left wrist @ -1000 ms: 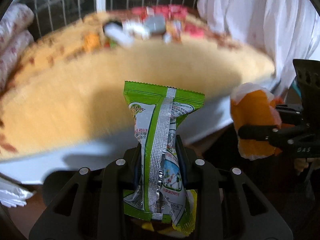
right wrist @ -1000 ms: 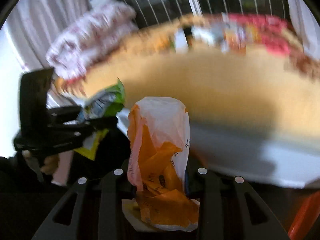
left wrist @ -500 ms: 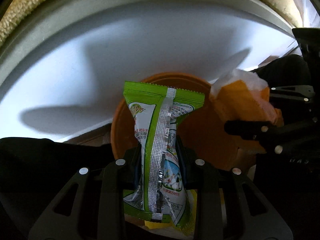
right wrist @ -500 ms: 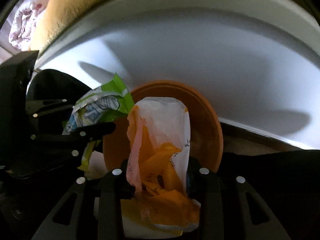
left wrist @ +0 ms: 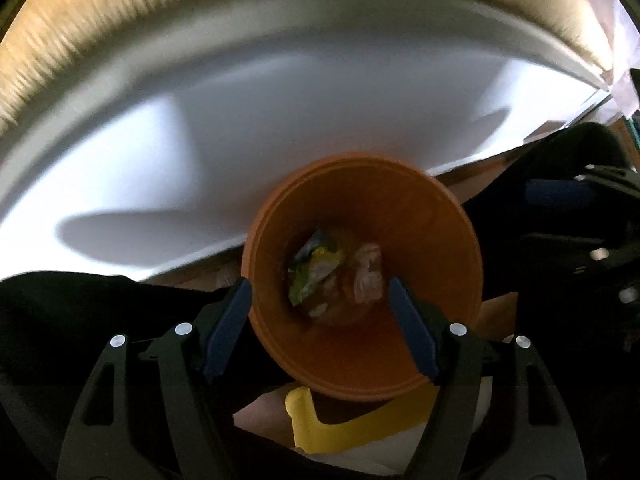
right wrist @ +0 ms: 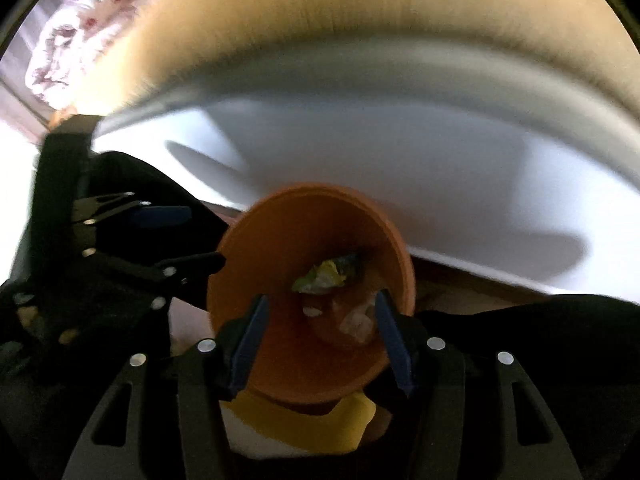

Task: Collect trash
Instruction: 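Grasp the orange juice pouch with the right tool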

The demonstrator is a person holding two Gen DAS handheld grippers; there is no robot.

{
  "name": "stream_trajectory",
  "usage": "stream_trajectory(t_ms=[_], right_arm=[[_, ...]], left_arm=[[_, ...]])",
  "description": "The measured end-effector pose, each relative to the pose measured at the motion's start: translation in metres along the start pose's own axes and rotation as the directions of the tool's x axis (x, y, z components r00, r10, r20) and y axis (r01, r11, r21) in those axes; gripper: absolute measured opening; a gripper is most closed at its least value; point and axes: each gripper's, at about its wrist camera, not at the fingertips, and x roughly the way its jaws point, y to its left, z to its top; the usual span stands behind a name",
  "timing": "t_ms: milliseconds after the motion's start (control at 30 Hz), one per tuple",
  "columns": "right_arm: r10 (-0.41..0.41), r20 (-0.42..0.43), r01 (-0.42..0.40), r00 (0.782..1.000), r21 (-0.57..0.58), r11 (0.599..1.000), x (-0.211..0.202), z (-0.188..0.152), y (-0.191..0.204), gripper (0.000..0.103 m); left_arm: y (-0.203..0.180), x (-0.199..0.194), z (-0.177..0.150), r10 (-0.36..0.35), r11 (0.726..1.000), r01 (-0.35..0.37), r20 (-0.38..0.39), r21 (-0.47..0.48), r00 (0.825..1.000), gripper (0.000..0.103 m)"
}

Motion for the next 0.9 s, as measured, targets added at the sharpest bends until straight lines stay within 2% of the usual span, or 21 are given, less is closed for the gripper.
stream_trajectory(t_ms=[33, 100, 200, 333, 367, 467, 533, 600, 633, 700, 733, 833, 900], right_arm=[[0.012, 0.013, -0.012, 1.000, -0.007, 1.000, -0.008, 0.014, 0.005, 0.055], [0.039, 0.072, -0.036, 0.997, -0.033, 0.999, -0.046, 0.020, 0.004, 0.055], [0.046, 0.167, -0.038, 0.985, -0.049, 0.998, -0.096, 0.044, -0.003, 0.055], [0.077, 0.276, -0.091, 0.958, 0.039, 0.995, -0.143, 0.088, -0.030, 0.057], [0.077, 0.306, -0.105, 0.949, 0.076, 0.992, -0.152, 0.106, -0.035, 0.057], [0.037, 0.374, -0.090, 0.927, 0.127, 0.988, -0.163, 0.149, -0.040, 0.057], [0.017, 0.396, -0.082, 0.918, 0.148, 0.986, -0.167, 0.171, -0.041, 0.057], [0.002, 0.408, -0.083, 0.913, 0.179, 0.980, -0.170, 0.201, -0.050, 0.064], [-0.030, 0.411, -0.065, 0.911, 0.215, 0.975, -0.171, 0.220, -0.057, 0.066], [-0.079, 0.403, -0.036, 0.912, 0.272, 0.962, -0.167, 0.246, -0.069, 0.067], [-0.100, 0.386, -0.029, 0.917, 0.314, 0.949, -0.161, 0.265, -0.078, 0.067], [-0.139, 0.330, -0.015, 0.934, 0.423, 0.906, -0.146, 0.295, -0.105, 0.067], [-0.157, 0.270, -0.005, 0.950, 0.516, 0.856, -0.127, 0.312, -0.125, 0.067]], left_arm=[[0.000, -0.007, 0.000, 0.000, 1.000, -0.001, 0.018, 0.007, 1.000, 0.070], [-0.004, -0.035, 0.001, 0.009, 0.999, -0.011, 0.081, 0.030, 0.997, 0.070], [-0.004, -0.077, 0.009, -0.001, 0.999, -0.007, 0.196, 0.040, 0.981, 0.070], [-0.004, -0.128, 0.022, -0.012, 0.999, -0.002, 0.344, 0.042, 0.939, 0.074], [-0.004, -0.143, 0.026, 0.009, 0.999, -0.026, 0.396, 0.037, 0.918, 0.076], [-0.002, -0.162, 0.041, 0.055, 0.997, -0.070, 0.479, 0.014, 0.876, 0.078], [-0.004, -0.169, 0.050, 0.095, 0.995, -0.102, 0.510, -0.015, 0.855, 0.079], [0.002, -0.168, 0.064, 0.118, 0.993, -0.110, 0.523, -0.047, 0.844, 0.079], [0.005, -0.167, 0.069, 0.129, 0.992, -0.112, 0.525, -0.066, 0.841, 0.079], [0.012, -0.162, 0.077, 0.147, 0.989, -0.110, 0.530, -0.102, 0.835, 0.079], [0.014, -0.159, 0.081, 0.161, 0.986, -0.115, 0.529, -0.120, 0.833, 0.079], [0.022, -0.151, 0.089, 0.211, 0.975, -0.139, 0.517, -0.174, 0.829, 0.079], [0.027, -0.149, 0.088, 0.212, 0.972, -0.127, 0.512, -0.197, 0.833, 0.079]])
